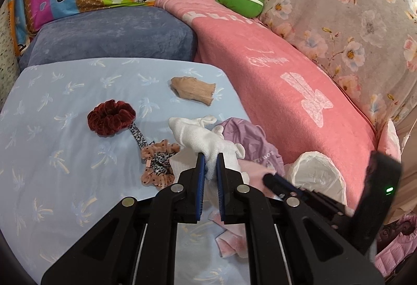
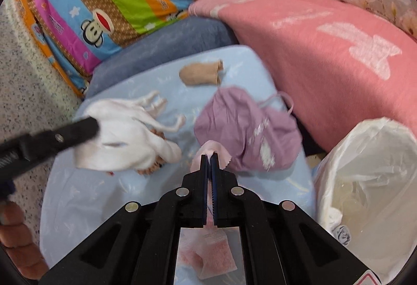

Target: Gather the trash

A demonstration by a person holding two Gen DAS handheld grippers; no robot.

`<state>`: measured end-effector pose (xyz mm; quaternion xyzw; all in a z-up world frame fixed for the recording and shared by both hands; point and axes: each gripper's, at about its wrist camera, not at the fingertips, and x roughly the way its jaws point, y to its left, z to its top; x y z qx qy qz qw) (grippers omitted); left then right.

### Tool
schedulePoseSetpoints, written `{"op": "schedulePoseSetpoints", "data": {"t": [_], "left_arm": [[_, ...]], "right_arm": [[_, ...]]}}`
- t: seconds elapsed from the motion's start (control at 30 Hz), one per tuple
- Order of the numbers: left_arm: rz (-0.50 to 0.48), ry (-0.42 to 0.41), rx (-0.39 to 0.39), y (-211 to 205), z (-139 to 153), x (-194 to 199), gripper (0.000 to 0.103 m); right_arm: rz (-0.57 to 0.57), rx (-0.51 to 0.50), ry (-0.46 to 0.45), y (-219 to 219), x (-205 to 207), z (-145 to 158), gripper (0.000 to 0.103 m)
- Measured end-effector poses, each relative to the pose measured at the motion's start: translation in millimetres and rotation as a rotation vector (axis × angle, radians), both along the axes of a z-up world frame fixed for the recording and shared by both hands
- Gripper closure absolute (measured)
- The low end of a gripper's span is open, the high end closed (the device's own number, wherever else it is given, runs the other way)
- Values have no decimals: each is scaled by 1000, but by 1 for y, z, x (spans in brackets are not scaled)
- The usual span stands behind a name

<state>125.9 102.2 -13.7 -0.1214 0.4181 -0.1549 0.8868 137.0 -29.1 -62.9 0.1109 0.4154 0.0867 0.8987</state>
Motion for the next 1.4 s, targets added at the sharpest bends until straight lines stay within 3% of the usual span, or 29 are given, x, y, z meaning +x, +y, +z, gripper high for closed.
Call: {"op": "schedulePoseSetpoints", "data": {"t": [0.23,0.5,1.13,1.2,1.33,1.4], "left_arm": [[-52,-59,-2,-28,24,-10,94],[-149,-104,-4,-75,44,-23,94],[-411,-102,1,-187,49,-43,92],[-431,-100,2,-194,49,-45,87],[-433,-118,-2,-201,51,-49,45],[-432,-133,-3,-202,53,-51,41]], "right_arm": [[-50,23,-118,-33,-26,62,100],[-130,18,-203,-81,-57,101,100],[-363,3,-234,-197,-110,115,100],[-373,6,-235,-203,-114,113,100],[-387,10,-236,-210,-117,112,100],[-392,10,-238,-213,-118,112,98]]}}
